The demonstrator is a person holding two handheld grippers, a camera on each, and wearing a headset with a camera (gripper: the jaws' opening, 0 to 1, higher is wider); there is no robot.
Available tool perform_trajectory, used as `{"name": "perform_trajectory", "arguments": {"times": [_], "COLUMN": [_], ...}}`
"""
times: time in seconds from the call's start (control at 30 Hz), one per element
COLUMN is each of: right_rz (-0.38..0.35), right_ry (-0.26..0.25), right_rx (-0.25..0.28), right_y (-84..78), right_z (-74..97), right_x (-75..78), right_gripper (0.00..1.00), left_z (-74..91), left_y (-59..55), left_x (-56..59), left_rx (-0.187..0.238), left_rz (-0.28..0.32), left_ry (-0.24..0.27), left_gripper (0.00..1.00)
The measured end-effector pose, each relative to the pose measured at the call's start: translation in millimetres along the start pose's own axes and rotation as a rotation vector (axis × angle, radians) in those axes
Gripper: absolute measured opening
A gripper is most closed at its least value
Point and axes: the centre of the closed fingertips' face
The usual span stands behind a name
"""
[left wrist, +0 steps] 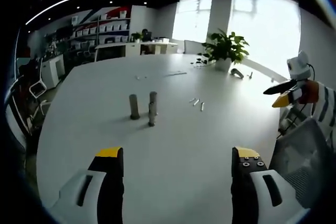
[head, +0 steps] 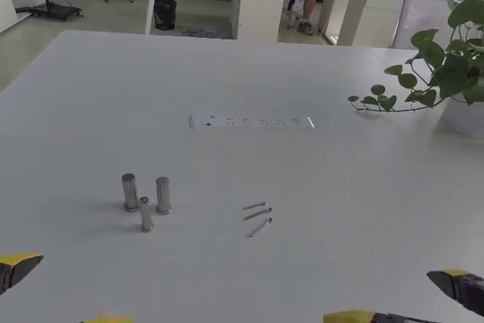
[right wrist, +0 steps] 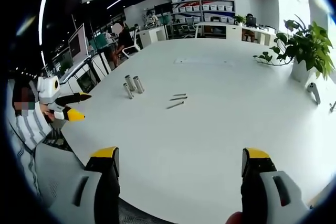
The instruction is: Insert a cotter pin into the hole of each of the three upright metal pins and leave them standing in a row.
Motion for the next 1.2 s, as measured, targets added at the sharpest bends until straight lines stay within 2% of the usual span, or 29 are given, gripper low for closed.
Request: {"name": "perform_trajectory", "arguments": {"times": [0.13, 0.17, 0.2, 0.47, 0.6, 1.0, 1.2], "right_rz": [-0.015, -0.016, -0.017, -0.032, -0.047, -0.068, -0.077], "right_ry": [-0.017, -0.020, -0.023, -0.057, -0.069, -0.093, -0.105], "right_rx": [0.012, 0.013, 0.012, 0.009, 0.001, -0.008, -0.012], "right_y": [2.1, 1.9, 1.7, -1.5, -4.3, -8.2, -10.7], "right_z": [3.3, 3.6, 4.2, 11.5, 13.7, 17.6, 20.1], "right_x": [3.2, 3.9, 4.5, 9.2, 10.7, 12.6, 14.6], "right_gripper": [0.95, 0.95, 0.95, 0.96, 0.97, 0.97, 0.97], "left_z": [-3.3, -5.0, -5.8, -19.7, -26.9, -51.1, -64.0], "left_y": [9.2, 14.6, 17.0, 36.6, 40.9, 41.1, 46.2], "left_x": [-4.1, -4.2, -5.6, -13.7, -15.7, -24.0, -28.5], "left_rx": [0.036, 0.060, 0.067, 0.086, 0.078, 0.030, 0.025], "left_rz": [0.024, 0.051, 0.055, 0.029, 0.009, -0.026, -0.045], "left_ry": [-0.013, -0.024, -0.025, -0.039, -0.056, -0.090, -0.101], "left_gripper": [0.83, 0.83, 0.82, 0.78, 0.75, 0.67, 0.62]}}
Point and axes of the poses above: the centre of the closed fingertips' face, and the gripper's own axes: z roughly backward along the fingers, x roughly to its right, y roughly out of its top
